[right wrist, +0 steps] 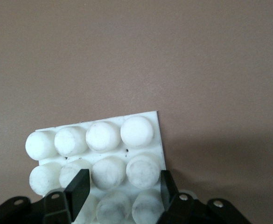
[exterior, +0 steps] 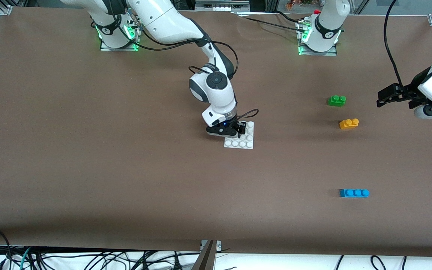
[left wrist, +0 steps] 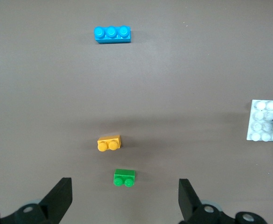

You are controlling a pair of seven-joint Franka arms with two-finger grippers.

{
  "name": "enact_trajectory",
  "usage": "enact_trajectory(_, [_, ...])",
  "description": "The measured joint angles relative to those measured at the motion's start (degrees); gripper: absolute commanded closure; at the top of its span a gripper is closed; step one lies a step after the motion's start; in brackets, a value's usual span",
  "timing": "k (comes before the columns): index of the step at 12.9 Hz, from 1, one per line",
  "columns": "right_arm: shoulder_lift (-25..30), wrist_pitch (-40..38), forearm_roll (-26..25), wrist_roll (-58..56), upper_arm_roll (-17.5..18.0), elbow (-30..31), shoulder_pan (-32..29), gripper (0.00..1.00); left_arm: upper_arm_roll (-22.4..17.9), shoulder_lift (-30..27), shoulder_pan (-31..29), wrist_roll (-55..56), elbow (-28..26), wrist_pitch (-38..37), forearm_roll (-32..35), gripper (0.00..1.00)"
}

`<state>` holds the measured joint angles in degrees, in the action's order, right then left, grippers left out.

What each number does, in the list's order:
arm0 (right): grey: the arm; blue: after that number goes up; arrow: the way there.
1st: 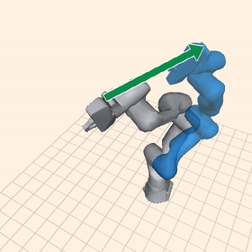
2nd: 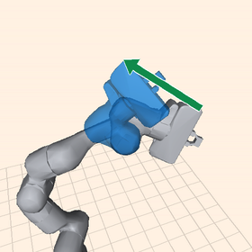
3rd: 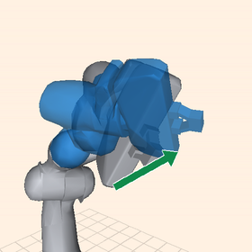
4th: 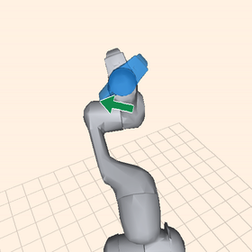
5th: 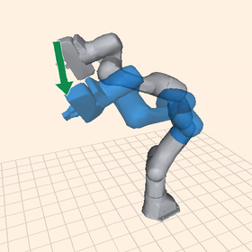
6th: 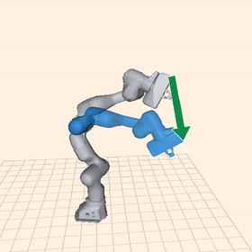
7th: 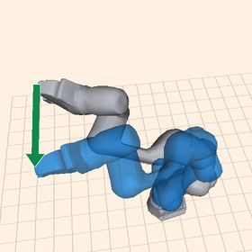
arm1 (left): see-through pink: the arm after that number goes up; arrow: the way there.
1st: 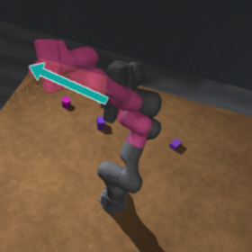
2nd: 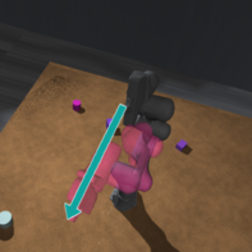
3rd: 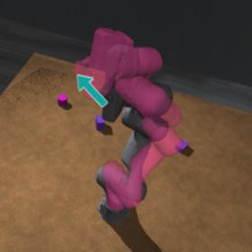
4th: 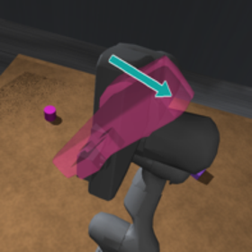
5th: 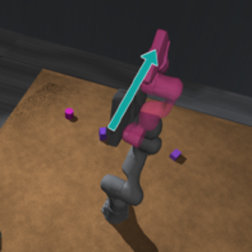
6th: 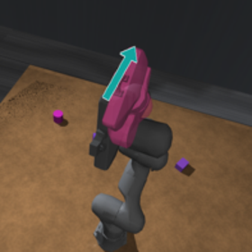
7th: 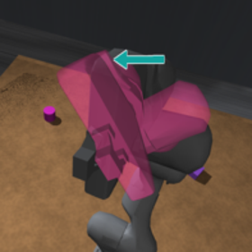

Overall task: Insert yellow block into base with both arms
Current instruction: 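Slide the white plate along the table toward the table middle, then open the right gripper and retract it while the left gripper moves out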

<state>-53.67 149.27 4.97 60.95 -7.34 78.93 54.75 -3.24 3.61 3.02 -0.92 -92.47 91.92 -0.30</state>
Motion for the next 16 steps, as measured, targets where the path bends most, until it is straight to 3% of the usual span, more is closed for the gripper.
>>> enact_trajectory(3, [-0.22,-0.09,0.00,0.65,-0.29,-0.35,0.30,0.28,0.00,0.00,0.00,0.00,0.00,0.00,0.00,0.00])
enact_trajectory(7, [-0.28,-1.70,0.25,1.06,-0.99,-1.11,0.33,0.01,0.00,0.00,0.00,0.00,0.00,0.00,-0.01,0.00])
enact_trajectory(12, [0.88,-16.12,2.78,0.82,-3.03,-10.40,-2.11,0.01,0.00,0.00,0.00,0.00,0.01,0.00,-0.02,0.00])
enact_trajectory(16, [7.94,-29.79,3.74,-9.09,-3.08,-13.02,-9.24,0.01,-0.04,0.00,0.00,0.00,0.03,0.00,-0.02,0.00])
